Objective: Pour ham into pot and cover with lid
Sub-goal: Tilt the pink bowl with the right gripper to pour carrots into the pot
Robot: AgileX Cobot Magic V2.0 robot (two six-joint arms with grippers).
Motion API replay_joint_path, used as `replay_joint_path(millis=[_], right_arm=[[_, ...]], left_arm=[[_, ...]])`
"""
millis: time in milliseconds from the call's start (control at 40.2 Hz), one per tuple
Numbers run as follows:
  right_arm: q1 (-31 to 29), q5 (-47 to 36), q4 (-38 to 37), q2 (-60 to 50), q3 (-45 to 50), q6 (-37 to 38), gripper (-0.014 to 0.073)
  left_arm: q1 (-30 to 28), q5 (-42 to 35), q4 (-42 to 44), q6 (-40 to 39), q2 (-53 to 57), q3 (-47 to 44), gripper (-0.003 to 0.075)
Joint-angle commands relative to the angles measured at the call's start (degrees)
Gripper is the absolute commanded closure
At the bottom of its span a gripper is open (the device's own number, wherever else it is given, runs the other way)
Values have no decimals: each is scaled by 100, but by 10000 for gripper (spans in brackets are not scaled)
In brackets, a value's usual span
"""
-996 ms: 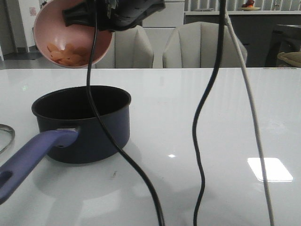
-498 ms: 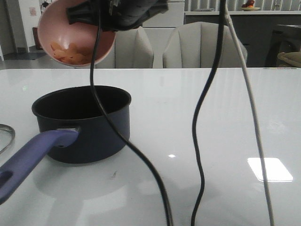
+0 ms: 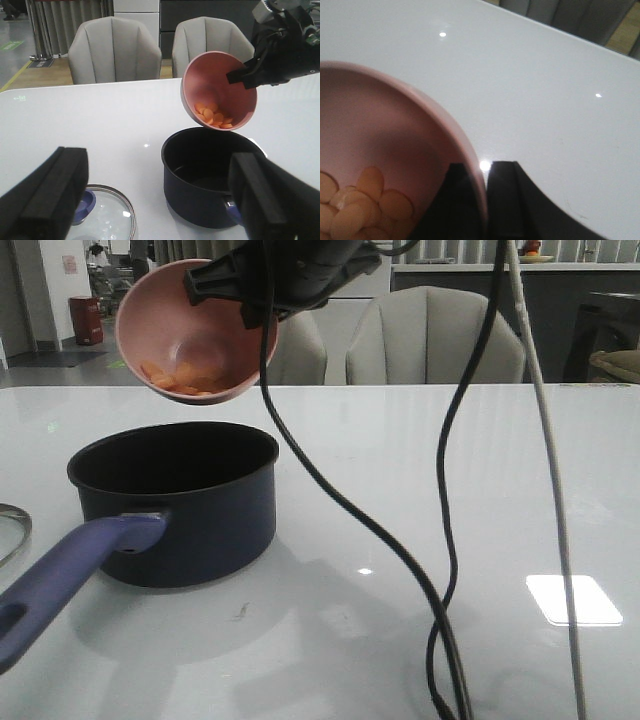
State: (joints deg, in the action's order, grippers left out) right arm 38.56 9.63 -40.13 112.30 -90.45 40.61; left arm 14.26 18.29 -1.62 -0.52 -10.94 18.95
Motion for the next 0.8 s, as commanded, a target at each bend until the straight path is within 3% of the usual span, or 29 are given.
replay_joint_path(millis=[0,373,548,772], right_arm=[[-97,-816,999,-365,-180,-1189,456],[-87,-4276,4240,-365,1236,-4744,456],[-87,-5639,4364,-365,1681,-5536,456],[-69,-6608,4310,-230,1764,-6233,456]], left_arm=[[46,-443,-27,-22,-49,148,116],[46,-443,-27,-22,-49,148,116],[46,-443,-27,-22,-49,148,116],[46,-443,-27,-22,-49,148,116]])
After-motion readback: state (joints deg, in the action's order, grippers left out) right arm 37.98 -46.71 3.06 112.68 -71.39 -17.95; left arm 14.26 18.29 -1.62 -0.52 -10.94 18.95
